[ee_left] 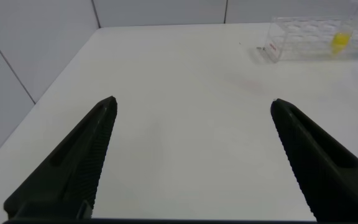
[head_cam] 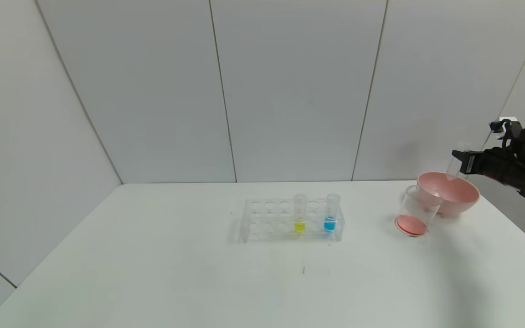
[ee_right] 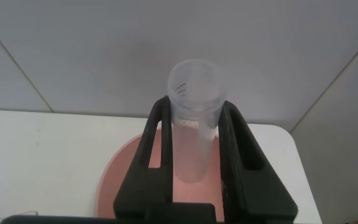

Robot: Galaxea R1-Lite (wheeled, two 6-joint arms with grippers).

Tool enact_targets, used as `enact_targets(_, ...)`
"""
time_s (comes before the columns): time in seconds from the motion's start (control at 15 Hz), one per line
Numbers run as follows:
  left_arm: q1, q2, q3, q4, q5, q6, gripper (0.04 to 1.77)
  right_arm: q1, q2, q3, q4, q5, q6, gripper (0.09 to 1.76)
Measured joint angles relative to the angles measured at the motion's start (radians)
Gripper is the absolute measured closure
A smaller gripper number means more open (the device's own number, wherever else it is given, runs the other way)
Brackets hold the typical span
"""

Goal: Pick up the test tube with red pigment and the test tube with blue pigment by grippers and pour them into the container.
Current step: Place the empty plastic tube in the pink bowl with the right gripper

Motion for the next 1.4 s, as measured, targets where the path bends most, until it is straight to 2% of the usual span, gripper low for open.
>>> enact_targets(0.13, 0.000, 0.000, 0.000, 0.000, 0.000, 0.000, 0.05, 0.001, 0.005, -0.001, -0.001, 0.001, 0.000, 1.36)
enact_targets(0.4, 0.000, 0.000, 0.000, -0.001, 0.000, 0.000, 0.05, 0.006, 0.007, 0.001, -0.001, 0.000, 0.000, 0.88)
enact_targets(0.6, 0.000, 0.000, 0.000, 0.000, 0.000, 0.000, 0.05, 0.004, -0.006, 0.015, 0.001, 0.003, 0.001, 0.65)
enact_targets(0.8, 0.000, 0.000, 0.000, 0.000, 0.000, 0.000, 0.05, 0.015, -0.034, 0.052, -0.005, 0.003, 0.000, 0.48)
enact_targets(1.13, 0.000, 0.000, 0.000, 0.000, 0.000, 0.000, 0.05, 0.075, -0.131, 0.212, -0.058, 0.001, 0.000, 0.33)
enact_targets(1.4, 0.000, 0.000, 0.000, 0.000, 0.000, 0.000, 0.05, 0.168, -0.285, 0.438, -0.125, -0.016, 0.025, 0.25)
